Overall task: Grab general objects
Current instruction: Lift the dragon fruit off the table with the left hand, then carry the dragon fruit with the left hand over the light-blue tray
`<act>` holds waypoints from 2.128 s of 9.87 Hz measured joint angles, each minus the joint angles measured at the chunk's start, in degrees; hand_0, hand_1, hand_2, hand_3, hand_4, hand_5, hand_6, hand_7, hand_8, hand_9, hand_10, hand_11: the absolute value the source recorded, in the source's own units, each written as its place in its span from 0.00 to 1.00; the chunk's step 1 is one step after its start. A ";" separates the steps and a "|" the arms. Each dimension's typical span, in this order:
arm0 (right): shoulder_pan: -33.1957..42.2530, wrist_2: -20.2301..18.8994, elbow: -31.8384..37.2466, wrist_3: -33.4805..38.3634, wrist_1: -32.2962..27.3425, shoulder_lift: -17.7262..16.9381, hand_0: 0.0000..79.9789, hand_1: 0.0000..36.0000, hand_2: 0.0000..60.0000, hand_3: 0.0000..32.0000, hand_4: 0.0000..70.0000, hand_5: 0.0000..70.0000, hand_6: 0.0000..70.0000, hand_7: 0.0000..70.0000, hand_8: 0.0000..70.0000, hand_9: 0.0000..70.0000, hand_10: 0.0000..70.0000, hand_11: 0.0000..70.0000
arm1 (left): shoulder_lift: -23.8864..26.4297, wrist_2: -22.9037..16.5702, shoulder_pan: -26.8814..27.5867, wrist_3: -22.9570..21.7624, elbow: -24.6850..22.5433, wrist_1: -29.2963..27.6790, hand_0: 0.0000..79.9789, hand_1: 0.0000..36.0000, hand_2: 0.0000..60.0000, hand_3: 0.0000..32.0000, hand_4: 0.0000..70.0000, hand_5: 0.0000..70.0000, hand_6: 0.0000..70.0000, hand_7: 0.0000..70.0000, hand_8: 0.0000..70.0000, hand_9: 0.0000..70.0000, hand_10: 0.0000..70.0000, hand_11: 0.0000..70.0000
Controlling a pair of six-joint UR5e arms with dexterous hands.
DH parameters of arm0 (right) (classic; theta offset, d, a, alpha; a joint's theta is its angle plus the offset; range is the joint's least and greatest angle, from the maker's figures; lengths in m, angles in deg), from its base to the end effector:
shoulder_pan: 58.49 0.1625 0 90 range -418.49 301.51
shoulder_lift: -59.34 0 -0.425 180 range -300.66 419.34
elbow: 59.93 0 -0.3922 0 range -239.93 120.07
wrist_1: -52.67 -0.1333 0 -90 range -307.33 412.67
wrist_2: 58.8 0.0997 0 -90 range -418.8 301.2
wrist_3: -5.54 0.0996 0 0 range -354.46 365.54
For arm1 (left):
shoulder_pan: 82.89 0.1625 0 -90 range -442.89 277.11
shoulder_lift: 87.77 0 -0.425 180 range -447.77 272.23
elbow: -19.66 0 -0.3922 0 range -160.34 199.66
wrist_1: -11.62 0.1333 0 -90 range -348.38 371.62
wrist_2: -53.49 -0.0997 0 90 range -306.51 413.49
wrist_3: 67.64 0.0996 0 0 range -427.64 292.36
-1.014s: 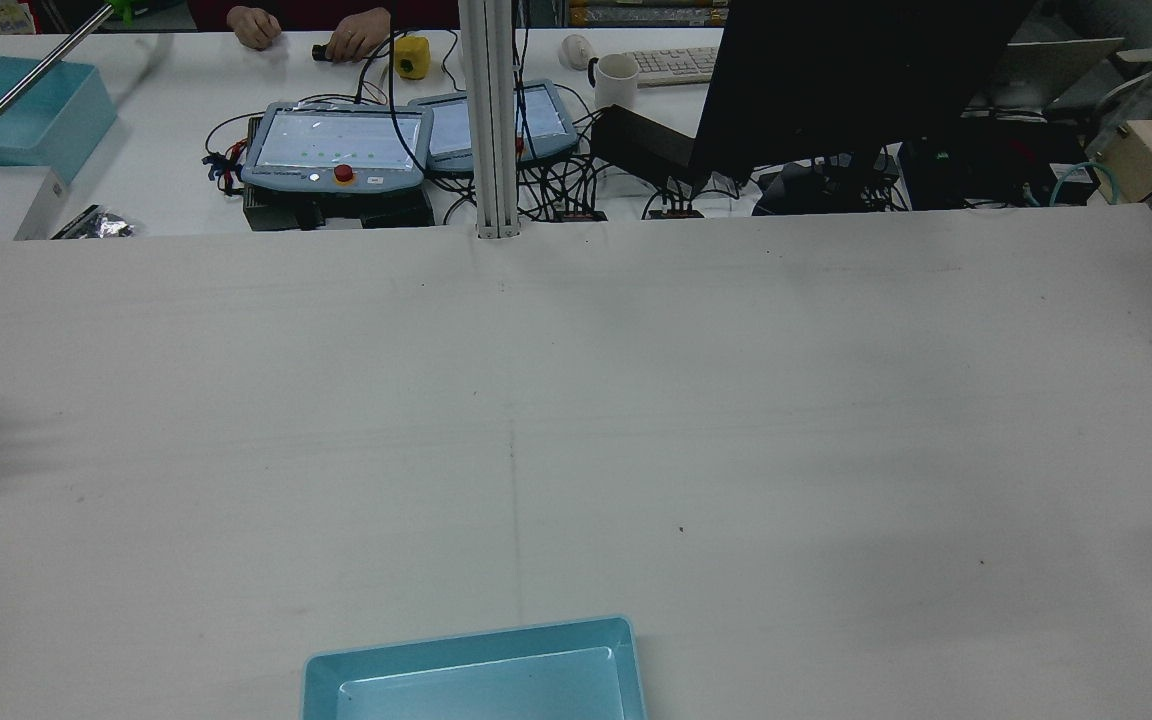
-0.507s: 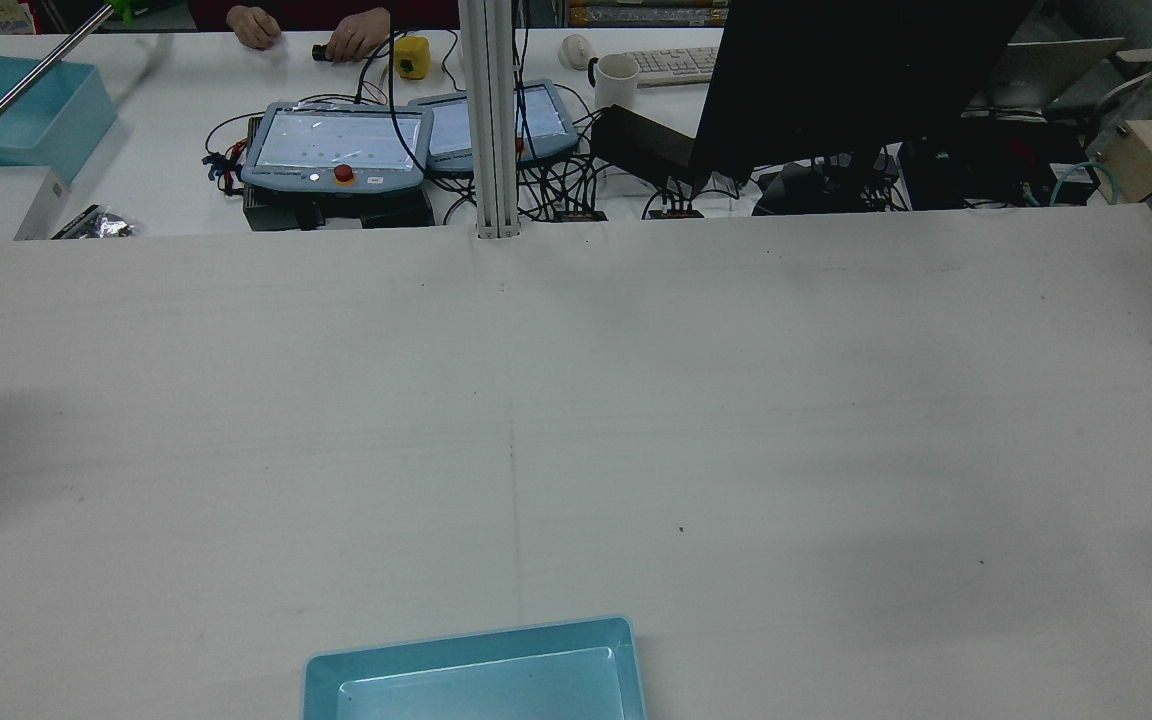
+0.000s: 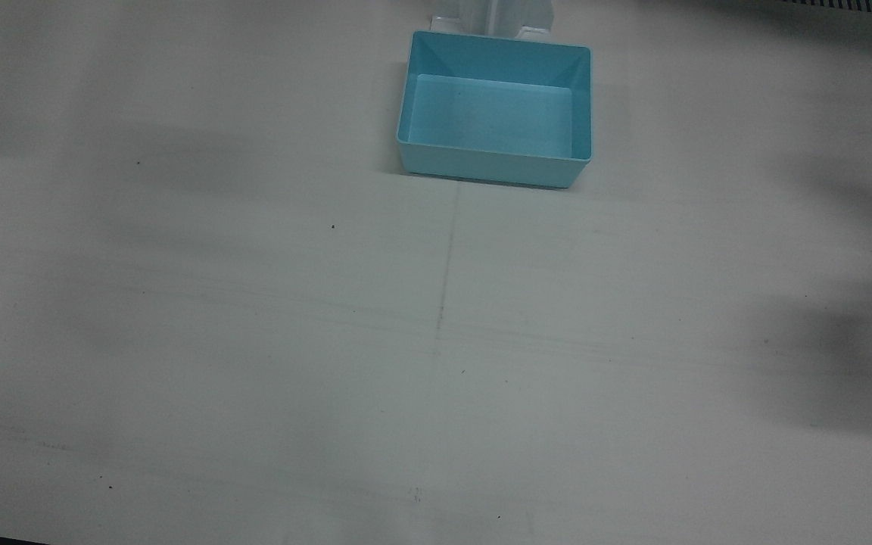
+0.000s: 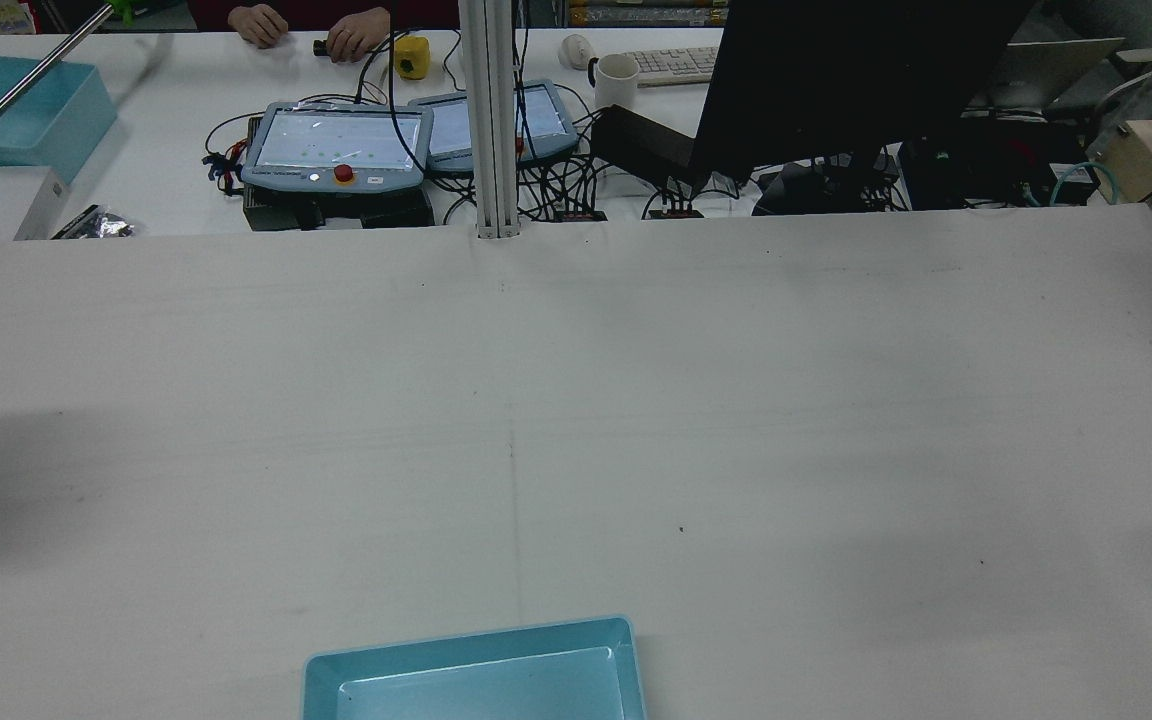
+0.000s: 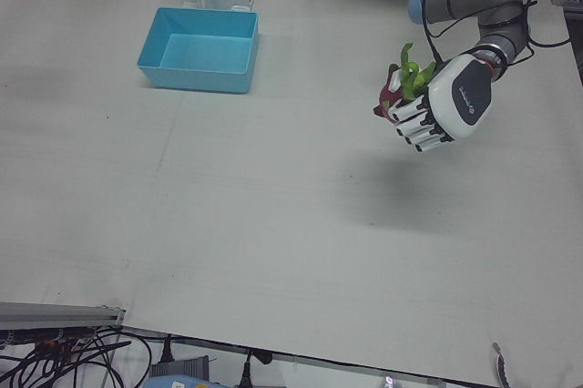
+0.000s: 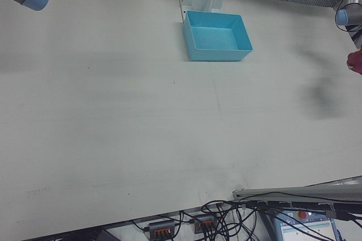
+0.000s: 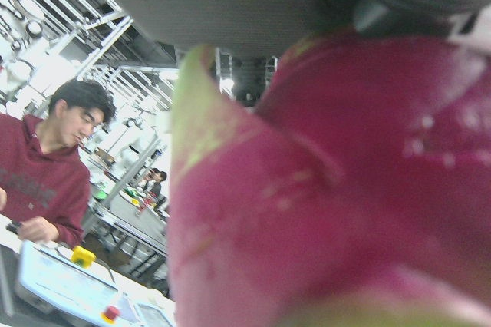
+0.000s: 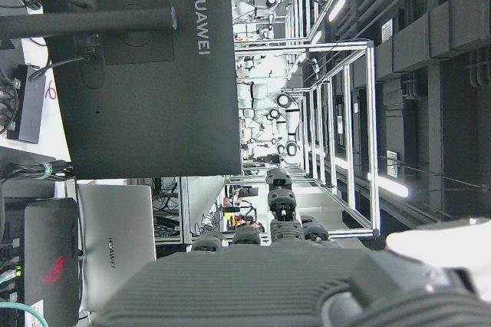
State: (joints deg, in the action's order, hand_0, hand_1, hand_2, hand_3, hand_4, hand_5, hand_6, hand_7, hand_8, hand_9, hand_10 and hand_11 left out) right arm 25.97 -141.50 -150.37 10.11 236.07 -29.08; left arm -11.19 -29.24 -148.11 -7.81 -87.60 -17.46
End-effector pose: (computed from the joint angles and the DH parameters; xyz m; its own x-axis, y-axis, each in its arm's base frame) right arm 0.0970 -0.5118 0.6756 -0.9965 -0.0325 -0.0766 0.0773 -0.0215 -0.9968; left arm 0.0477 -0.4514 0.5796 -0.6719 0.2661 -0.6912 0.7026 0.5240 -0.4813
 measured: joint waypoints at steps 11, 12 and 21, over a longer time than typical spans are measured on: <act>0.00 0.00 -0.05 0.00 -0.01 0.00 0.00 0.00 0.00 0.00 0.00 0.00 0.00 0.00 0.00 0.00 0.00 0.00 | -3.37 -4.10 29.35 -18.17 -9.68 -9.96 0.49 0.18 1.00 0.00 1.00 1.00 1.00 1.00 1.00 1.00 1.00 1.00; 0.00 0.00 -0.06 0.00 -0.01 0.00 0.00 0.00 0.00 0.00 0.00 0.00 0.00 0.00 0.00 0.00 0.00 0.00 | -3.36 -2.38 33.32 -16.92 -11.45 -9.54 0.49 0.18 1.00 0.00 1.00 1.00 1.00 1.00 1.00 1.00 1.00 1.00; 0.00 0.00 -0.01 0.00 -0.05 0.00 0.00 0.00 0.00 0.00 0.00 0.00 0.00 0.00 0.00 0.00 0.00 0.00 | 29.63 8.40 59.79 -3.38 -18.79 26.50 0.29 0.03 1.00 0.00 1.00 1.00 1.00 1.00 1.00 1.00 1.00 1.00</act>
State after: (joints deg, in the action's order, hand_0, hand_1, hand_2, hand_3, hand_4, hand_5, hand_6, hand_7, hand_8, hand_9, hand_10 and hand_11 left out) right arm 25.97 -141.50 -150.38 10.11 236.02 -29.08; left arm 18.43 -20.84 -88.33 -11.19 -106.40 9.04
